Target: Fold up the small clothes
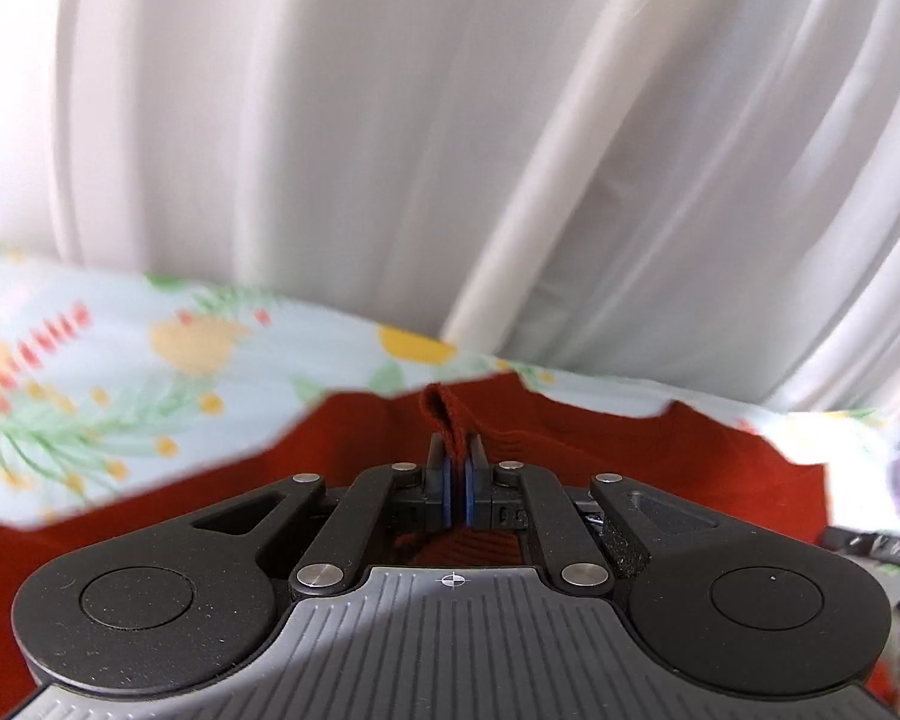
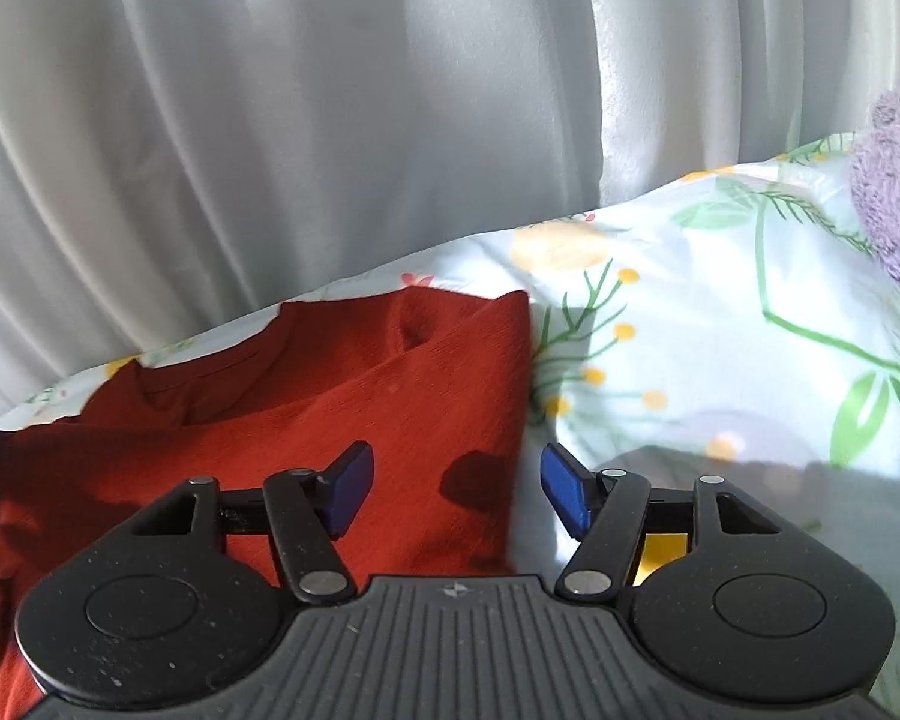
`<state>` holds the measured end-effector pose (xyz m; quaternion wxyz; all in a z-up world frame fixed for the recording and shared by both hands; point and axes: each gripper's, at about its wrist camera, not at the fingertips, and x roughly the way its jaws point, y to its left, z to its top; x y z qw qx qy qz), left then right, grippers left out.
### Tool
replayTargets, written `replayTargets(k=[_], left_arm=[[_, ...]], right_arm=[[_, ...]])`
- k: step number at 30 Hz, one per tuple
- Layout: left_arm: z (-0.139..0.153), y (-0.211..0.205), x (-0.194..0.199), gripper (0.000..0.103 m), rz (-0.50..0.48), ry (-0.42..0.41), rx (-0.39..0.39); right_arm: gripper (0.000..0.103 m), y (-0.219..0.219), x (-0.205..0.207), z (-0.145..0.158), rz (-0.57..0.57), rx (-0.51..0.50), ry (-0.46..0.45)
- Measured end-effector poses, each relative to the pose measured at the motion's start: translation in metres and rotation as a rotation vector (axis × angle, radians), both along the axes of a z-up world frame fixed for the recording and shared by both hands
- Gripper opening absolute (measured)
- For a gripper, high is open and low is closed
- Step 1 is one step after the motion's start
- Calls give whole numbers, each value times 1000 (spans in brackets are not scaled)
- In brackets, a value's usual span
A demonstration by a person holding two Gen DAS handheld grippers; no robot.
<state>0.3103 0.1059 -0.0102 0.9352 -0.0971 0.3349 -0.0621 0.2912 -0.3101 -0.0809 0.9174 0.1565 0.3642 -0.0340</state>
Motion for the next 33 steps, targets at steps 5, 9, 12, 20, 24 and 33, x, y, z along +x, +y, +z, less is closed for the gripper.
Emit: replayTargets(k=[5,9,12,20,24,33], left_arm=[[-9,10,11,6,46,46,-28],[-16,11,15,5,58,52,-43],[-19,6,16,6,45,39,-42],[-54,-25,32,6,12,69,120],[-64,-23,31,6,7,83,146],[-62,-20,32,6,47,90,93]], right_arm=[[63,6,24,-10,26,-3,13],[17,22,31,-13,54,-83,-1],[7,31,28,-9,50,-164,-47],[7,12,29,-18,-43,-188,-48],[11,9,29,-18,-57,-159,-34],[7,11,4,-18,-28,-178,-36]])
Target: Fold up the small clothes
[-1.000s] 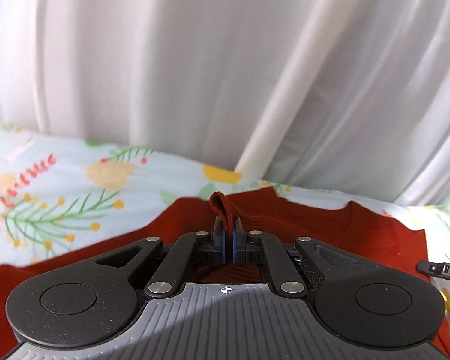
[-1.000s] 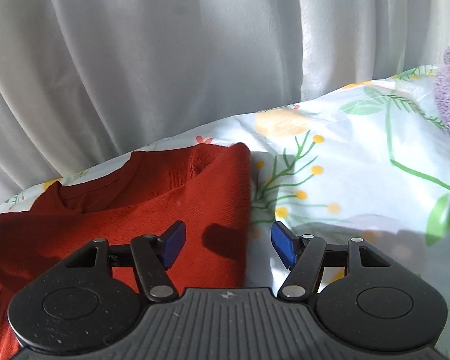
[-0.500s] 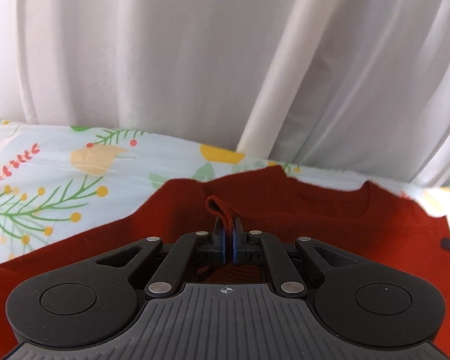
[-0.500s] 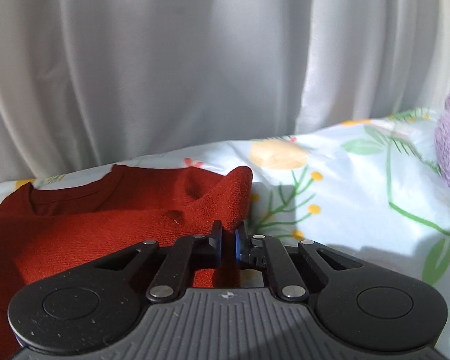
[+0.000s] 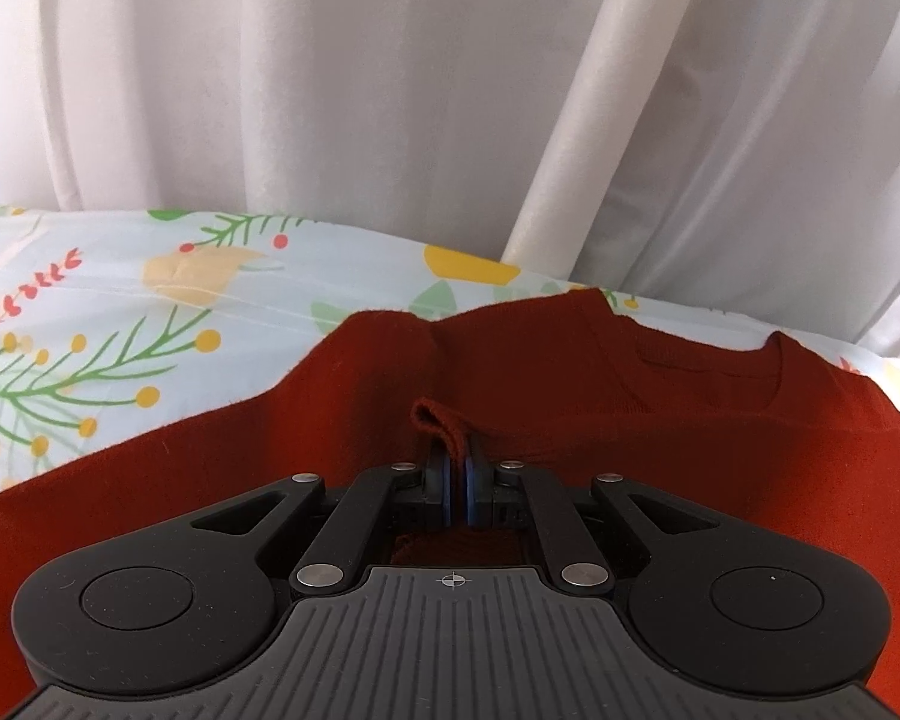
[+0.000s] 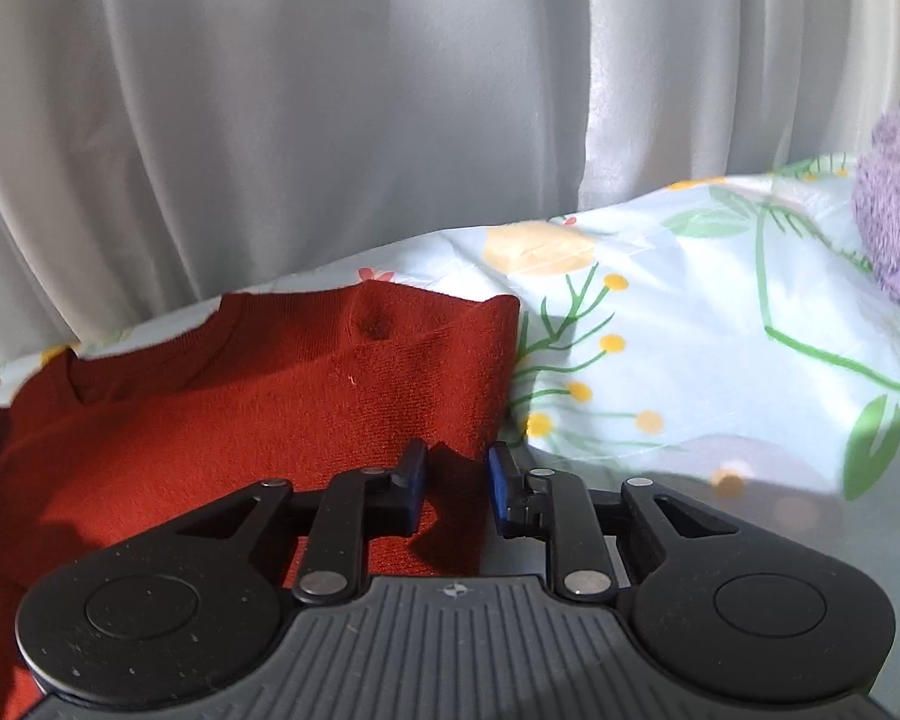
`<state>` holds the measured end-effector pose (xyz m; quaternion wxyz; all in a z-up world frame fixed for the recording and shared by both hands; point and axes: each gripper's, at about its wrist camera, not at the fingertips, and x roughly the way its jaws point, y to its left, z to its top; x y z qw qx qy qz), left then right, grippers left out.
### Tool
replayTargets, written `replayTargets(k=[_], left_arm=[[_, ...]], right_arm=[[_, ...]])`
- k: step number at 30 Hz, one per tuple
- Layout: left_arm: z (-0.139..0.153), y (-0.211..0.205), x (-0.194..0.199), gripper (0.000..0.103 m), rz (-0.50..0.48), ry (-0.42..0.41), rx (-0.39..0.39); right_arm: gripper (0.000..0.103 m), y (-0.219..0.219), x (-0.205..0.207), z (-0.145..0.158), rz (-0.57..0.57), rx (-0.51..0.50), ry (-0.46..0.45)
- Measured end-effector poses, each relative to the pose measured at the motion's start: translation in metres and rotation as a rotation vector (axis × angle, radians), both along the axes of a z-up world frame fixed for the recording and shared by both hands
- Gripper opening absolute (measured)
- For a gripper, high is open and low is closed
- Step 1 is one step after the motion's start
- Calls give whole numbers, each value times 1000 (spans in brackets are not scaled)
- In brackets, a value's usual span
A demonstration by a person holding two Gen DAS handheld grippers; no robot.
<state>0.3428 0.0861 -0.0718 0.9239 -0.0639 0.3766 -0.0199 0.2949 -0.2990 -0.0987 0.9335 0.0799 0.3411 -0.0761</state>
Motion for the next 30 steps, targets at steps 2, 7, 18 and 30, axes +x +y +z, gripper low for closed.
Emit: replayTargets(k=[2,7,18,30], left_arm=[[1,-3,-2,9,7,2,34],[18,-1,-27,33,11,9,49],[-4,-29,-36,49,-75,64,6],[-6,-21,-40,58,-31,81,-9]], right_arm=[[7,8,0,3,-17,-94,-18],[4,4,-9,7,-94,-117,-10],[3,55,-29,-12,138,-229,-34],[2,67,-37,-25,190,-472,-58]])
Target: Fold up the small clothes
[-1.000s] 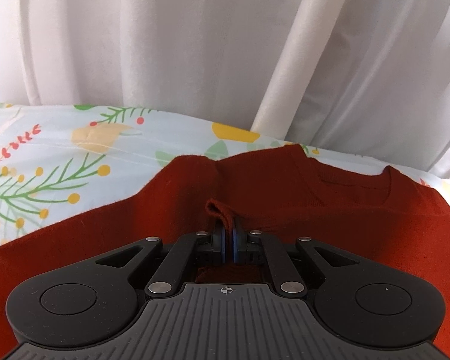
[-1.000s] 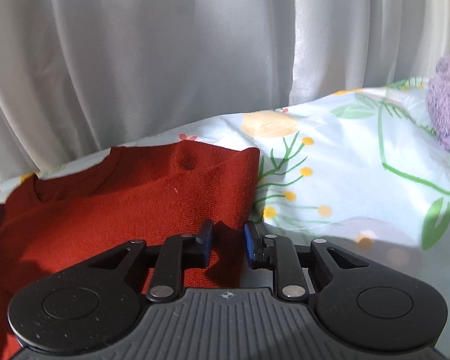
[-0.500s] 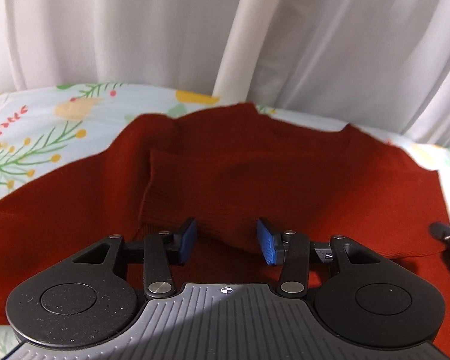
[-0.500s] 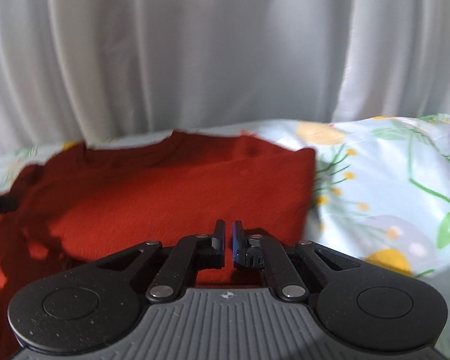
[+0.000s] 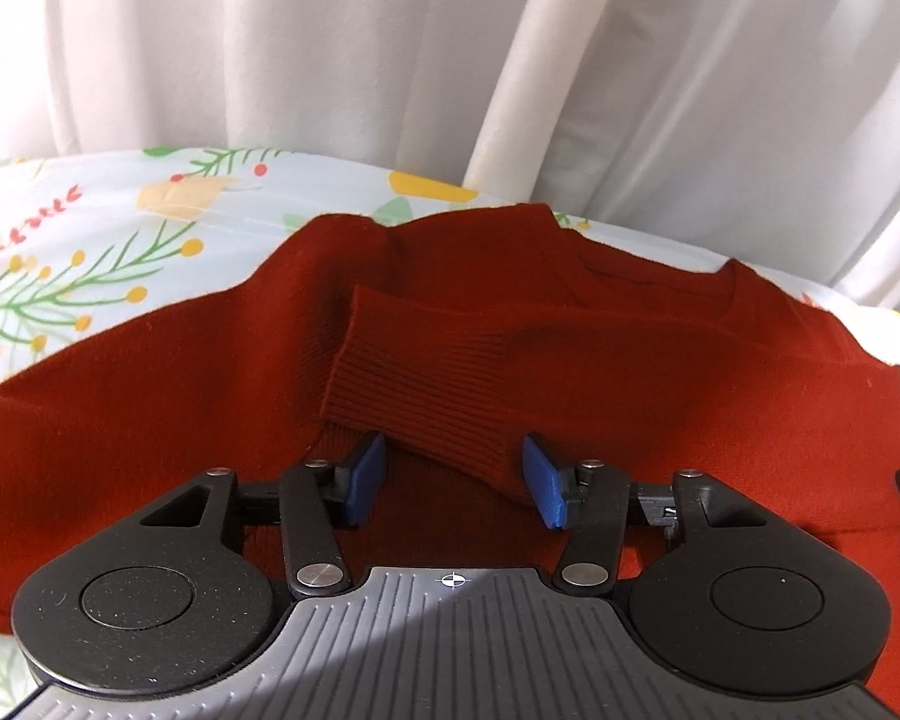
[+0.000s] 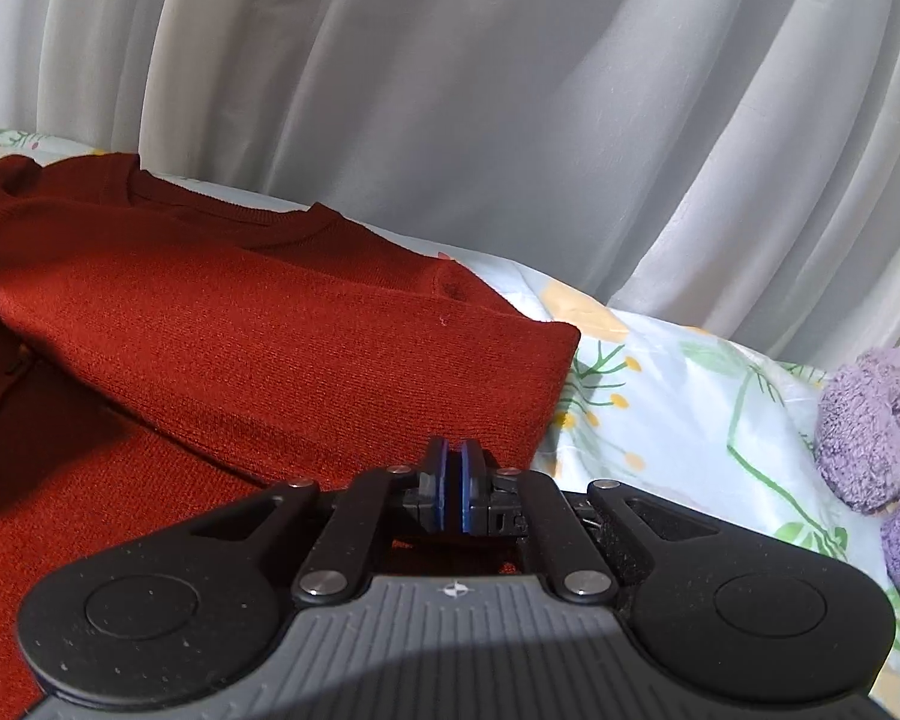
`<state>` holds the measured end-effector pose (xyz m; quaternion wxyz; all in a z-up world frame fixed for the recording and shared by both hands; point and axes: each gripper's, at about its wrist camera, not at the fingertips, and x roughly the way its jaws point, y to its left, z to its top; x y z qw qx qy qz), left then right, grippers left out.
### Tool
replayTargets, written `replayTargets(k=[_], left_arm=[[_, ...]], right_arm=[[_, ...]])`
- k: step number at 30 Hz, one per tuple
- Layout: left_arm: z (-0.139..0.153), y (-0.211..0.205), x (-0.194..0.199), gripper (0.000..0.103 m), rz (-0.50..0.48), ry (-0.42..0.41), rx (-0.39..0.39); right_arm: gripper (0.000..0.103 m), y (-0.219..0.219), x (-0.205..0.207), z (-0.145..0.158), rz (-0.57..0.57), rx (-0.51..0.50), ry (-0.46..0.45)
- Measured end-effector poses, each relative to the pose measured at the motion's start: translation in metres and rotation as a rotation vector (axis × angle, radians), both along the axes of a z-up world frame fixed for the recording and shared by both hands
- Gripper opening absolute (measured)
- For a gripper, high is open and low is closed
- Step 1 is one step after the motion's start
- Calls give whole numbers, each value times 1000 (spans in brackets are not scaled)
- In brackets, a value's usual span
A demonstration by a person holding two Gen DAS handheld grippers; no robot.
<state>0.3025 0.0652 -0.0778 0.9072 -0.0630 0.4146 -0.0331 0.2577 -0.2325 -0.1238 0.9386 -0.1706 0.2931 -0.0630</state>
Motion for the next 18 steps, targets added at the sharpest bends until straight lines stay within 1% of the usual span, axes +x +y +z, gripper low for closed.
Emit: replayTargets(k=[1,2,3,4,7,9,10,11,12,13,14,15,16,18], left_arm=[[0,0,-2,65,-2,0,7],[0,0,-5,69,-3,3,8],[0,2,-8,75,-6,7,0],[0,4,-12,78,-11,8,-17],[3,18,-28,78,0,28,-72],[8,38,-49,78,72,37,-137],[11,53,-62,78,120,27,-186],[12,69,-75,78,173,18,-237],[13,88,-90,79,232,9,-284],[13,107,-103,79,298,3,-320],[13,126,-117,79,369,-2,-344],[13,146,-129,79,445,-7,-356],[12,165,-139,79,522,-8,-358],[9,203,-156,79,666,-12,-362]], right_arm=[[2,2,0,-2,7,-22,-2],[2,4,0,-3,17,-51,-3],[2,6,0,-5,25,-76,-4],[3,10,-1,-6,30,-96,-5],[6,13,-8,-4,22,-114,2],[6,13,-15,5,-2,-81,27],[7,12,-19,11,-14,-29,43],[7,10,-22,16,-13,62,62],[7,7,-32,23,-1,177,77],[20,3,-41,26,26,307,117],[29,0,-50,27,60,442,167],[39,-1,-62,26,85,537,182],[41,1,-74,26,108,590,188],[42,5,-92,26,131,679,216]])
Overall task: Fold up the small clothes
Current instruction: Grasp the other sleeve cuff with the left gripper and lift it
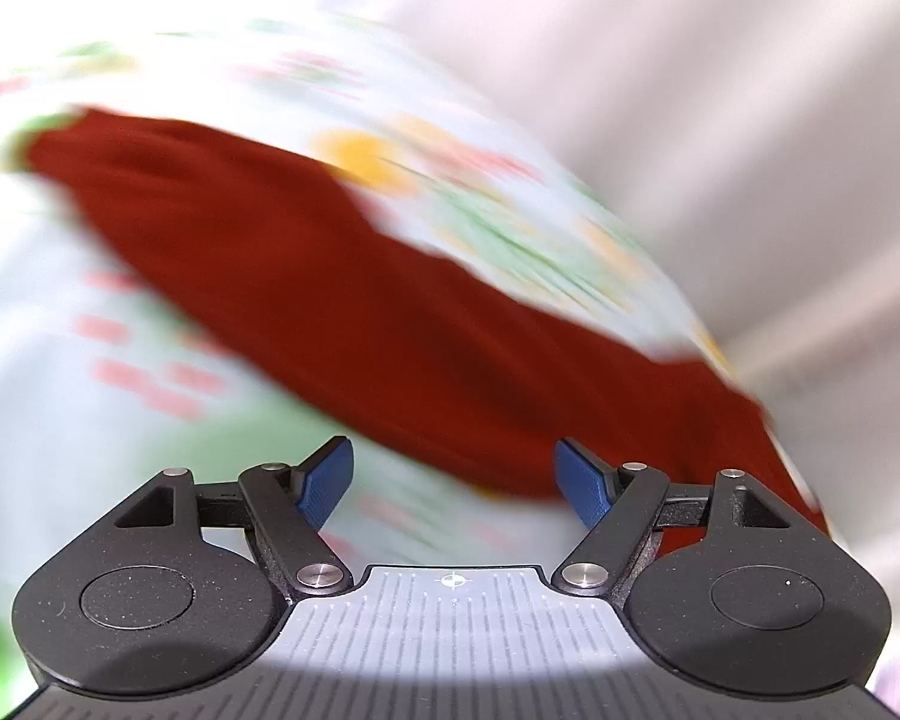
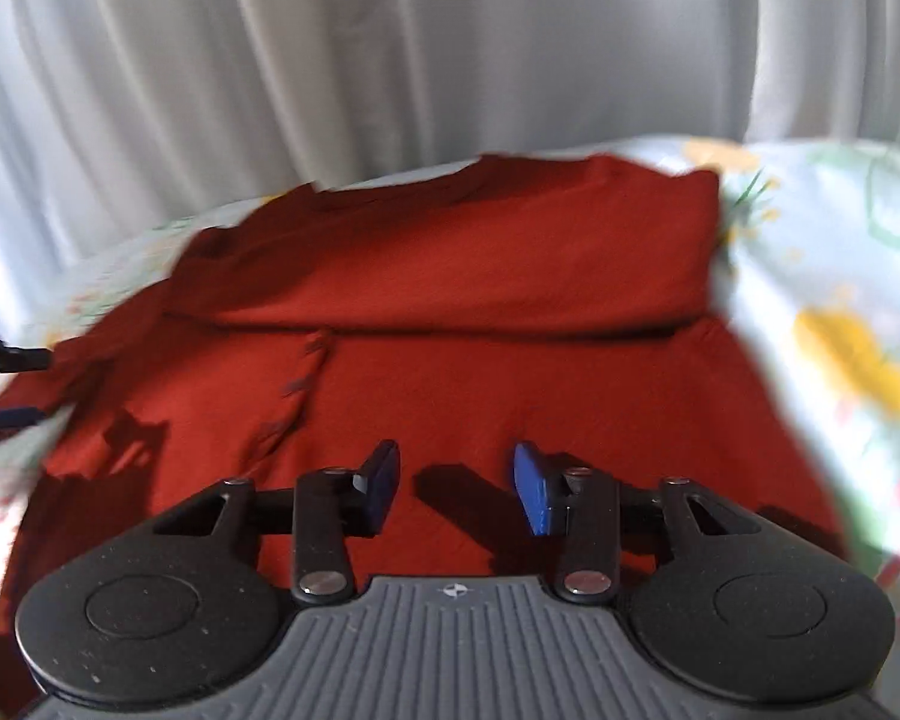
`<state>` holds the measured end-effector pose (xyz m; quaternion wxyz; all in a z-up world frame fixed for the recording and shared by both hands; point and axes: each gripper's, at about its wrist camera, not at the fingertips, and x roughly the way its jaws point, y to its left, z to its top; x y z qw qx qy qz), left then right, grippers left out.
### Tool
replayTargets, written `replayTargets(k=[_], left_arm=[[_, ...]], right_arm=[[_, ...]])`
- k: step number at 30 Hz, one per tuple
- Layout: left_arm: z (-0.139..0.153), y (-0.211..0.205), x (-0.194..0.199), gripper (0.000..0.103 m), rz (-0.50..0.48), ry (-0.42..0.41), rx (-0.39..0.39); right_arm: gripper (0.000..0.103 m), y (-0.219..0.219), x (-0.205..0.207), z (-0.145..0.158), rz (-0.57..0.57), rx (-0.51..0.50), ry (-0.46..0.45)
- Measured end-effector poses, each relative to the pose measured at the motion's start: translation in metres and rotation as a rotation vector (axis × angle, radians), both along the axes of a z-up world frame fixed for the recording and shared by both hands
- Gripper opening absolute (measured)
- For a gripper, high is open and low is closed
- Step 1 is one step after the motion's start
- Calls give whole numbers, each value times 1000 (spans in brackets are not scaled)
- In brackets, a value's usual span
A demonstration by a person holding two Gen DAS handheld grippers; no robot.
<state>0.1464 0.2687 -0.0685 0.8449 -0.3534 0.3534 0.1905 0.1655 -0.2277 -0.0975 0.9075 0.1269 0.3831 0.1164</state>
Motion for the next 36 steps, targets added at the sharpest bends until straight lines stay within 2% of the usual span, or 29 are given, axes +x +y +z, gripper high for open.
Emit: replayTargets(k=[2,3,4,6,8,10,11,13,14,15,16,18,20,24,27,29,32,34,36], left_arm=[[-5,34,-12,77,136,16,-26],[-8,49,-16,74,191,12,-44],[-10,62,-19,67,236,-3,-68],[-14,81,-25,64,310,-42,-118],[-16,94,-28,60,376,-70,-147],[-21,108,-31,58,402,-125,-178],[-24,114,-30,54,411,-138,-193],[-31,128,-35,33,447,-165,-234],[-34,135,-36,29,465,-175,-257],[-37,139,-37,15,479,-175,-277],[-41,143,-39,9,490,-170,-295],[-48,149,-45,9,493,-207,-344],[-48,149,-51,8,487,-219,-346],[-15,129,-41,8,370,-251,-188],[26,95,-22,8,214,-310,-92],[56,57,-6,8,70,-355,-17],[93,-19,19,8,-194,-416,96],[106,-77,34,9,-364,-431,197],[102,-131,49,9,-480,-412,274]], right_arm=[[42,2,-14,-1,-11,99,23],[42,1,-17,-1,-21,141,33],[42,1,-19,0,-29,170,37],[42,4,-17,1,-30,188,33],[42,8,-12,4,-28,163,36],[42,8,-11,7,-27,161,40],[42,9,-10,7,-26,166,43],[42,10,-9,6,-24,179,45],[42,10,-9,6,-25,181,44],[42,10,-10,6,-30,181,39],[42,9,-12,7,-36,179,31],[42,9,-15,10,-55,150,10],[45,9,-17,13,-58,128,-9],[48,1,-19,17,-91,157,-6],[48,-6,-21,18,-117,177,-7],[48,-7,-24,21,-125,169,-22],[47,-10,-26,24,-141,175,-35],[46,-11,-26,26,-142,178,-44],[45,-12,-26,27,-143,181,-51]])
